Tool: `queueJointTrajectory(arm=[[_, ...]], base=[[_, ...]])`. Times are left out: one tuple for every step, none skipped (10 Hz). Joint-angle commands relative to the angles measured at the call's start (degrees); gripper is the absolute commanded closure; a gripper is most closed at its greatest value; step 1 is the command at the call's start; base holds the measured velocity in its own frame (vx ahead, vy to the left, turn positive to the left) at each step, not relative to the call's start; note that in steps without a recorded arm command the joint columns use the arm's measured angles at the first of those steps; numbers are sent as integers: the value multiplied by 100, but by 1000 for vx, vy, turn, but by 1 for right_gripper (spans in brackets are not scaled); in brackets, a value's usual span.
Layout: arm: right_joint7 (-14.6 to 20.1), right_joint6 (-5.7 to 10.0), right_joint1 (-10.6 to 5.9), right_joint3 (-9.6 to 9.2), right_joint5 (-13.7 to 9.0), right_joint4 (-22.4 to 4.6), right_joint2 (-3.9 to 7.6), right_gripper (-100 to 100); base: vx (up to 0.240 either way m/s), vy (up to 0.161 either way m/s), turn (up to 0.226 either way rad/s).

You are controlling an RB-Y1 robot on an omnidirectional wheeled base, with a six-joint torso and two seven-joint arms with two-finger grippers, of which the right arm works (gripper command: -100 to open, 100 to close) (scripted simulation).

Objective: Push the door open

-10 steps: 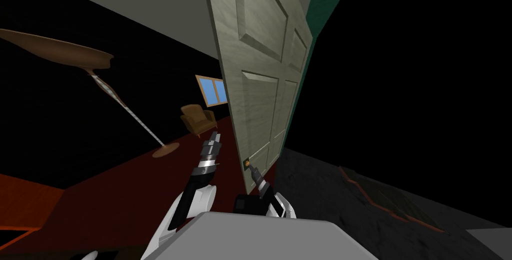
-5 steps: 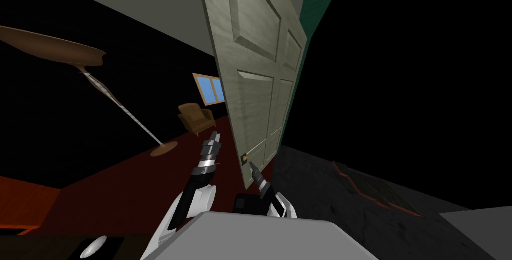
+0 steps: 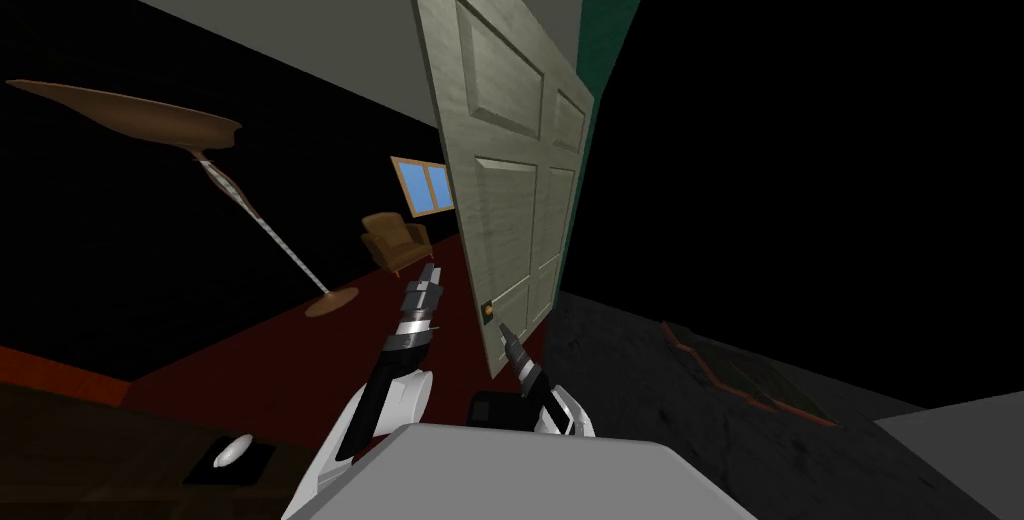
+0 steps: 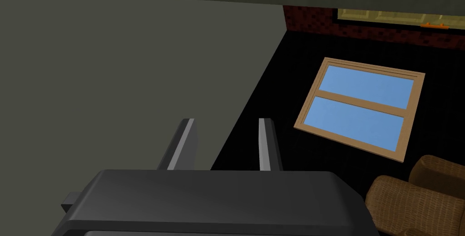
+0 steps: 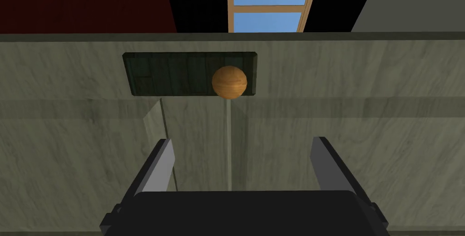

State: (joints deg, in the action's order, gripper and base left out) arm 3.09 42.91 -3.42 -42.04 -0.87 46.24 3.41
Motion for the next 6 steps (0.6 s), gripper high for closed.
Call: queueJointTrajectory(arm=[[-12,17,-14,25,-2,-19,13,-100],[-23,27,-23,44,-3,-37,-1,-100],[-33,36,-32,62,-5,-55,-30,-100],[-42,44,-39,77,-6,-70,-67,-100],[-51,52,-47,93,-7,-85,-122,-100],[-49,66,-48,85,-7,-106,-103,-100]], base=[[179,150,22],[214,179,25],[223,159,22],[192,154,30],[142,141,14],[58,58,-7]])
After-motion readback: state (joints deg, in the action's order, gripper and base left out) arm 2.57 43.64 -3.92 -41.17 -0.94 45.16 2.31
